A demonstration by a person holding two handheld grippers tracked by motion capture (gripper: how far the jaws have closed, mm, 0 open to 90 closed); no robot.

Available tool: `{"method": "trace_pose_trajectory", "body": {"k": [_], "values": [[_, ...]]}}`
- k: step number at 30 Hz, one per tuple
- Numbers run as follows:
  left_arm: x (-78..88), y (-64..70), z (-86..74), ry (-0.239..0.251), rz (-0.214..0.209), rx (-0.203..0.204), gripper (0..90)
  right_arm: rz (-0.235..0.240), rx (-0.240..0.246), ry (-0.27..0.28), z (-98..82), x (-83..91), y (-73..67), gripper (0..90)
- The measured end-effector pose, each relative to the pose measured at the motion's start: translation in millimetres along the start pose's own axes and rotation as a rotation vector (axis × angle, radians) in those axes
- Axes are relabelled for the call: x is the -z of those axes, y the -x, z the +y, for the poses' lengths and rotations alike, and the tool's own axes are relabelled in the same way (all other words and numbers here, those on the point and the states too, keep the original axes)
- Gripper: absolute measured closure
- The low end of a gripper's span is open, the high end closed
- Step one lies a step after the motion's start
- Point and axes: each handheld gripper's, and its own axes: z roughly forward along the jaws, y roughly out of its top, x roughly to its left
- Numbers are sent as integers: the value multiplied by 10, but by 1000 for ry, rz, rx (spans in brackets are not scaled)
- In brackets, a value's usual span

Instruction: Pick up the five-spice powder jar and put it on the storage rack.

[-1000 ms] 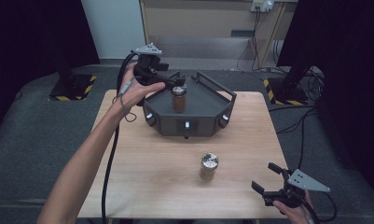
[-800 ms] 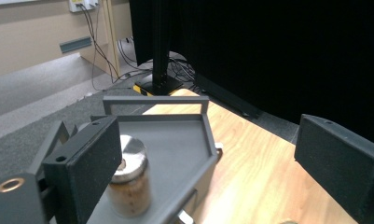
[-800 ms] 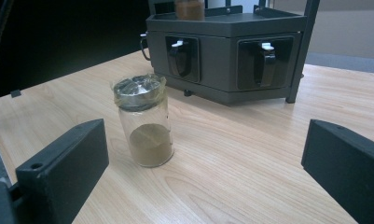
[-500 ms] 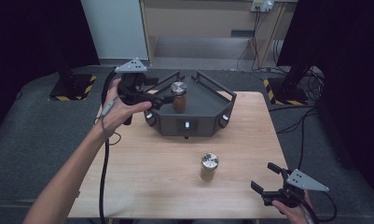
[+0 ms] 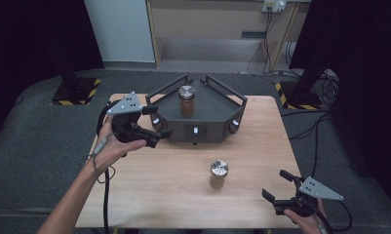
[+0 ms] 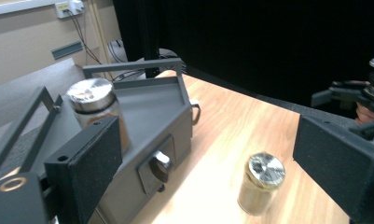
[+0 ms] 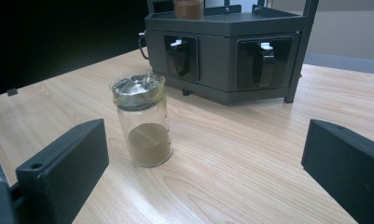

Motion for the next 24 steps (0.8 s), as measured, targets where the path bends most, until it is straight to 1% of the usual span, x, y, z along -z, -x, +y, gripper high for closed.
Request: {"method": "trace_pose_trajectory", "body": {"k": [1, 2, 3, 4, 9, 12, 14, 15, 16, 18, 19, 20, 22, 24], "values": [[26, 36, -70, -1, -10, 1, 74, -1, 1, 0, 0, 0, -2, 10], [26, 36, -70, -1, -10, 1, 73, -1, 1, 0, 0, 0, -2, 10], [53, 91, -136, -8, -3, -1, 72, -1, 0, 0, 1, -1, -1, 10], [53, 91, -136, -8, -3, -1, 69, -1, 1, -1, 2, -3, 0, 10], [104, 171, -354, 6, -13, 28, 68, 0, 2, -2, 3, -1, -2, 10], [121, 215, -472, 8, -8, 39, 66, -1, 2, -1, 2, 0, -2, 10], [120, 235, -578, 16, -2, 40, 63, -1, 3, -1, 3, -1, -2, 10], [114, 234, -705, 29, -2, 44, 63, 0, 2, -1, 3, -1, -3, 10], [114, 234, -705, 29, -2, 44, 63, 0, 2, -1, 3, -1, -3, 10], [103, 236, -814, 26, 4, 52, 59, 0, 3, 0, 1, 2, -2, 10], [98, 250, -942, 37, 13, 64, 59, 0, 2, -1, 1, 1, -1, 10], [98, 250, -942, 37, 13, 64, 59, 0, 2, -1, 1, 1, -1, 10], [94, 255, -1055, 33, 13, 74, 59, 1, 2, 0, 1, 0, -2, 10], [94, 276, -1121, 14, 21, 59, 59, 1, 4, -3, 4, 0, -3, 10]]}}
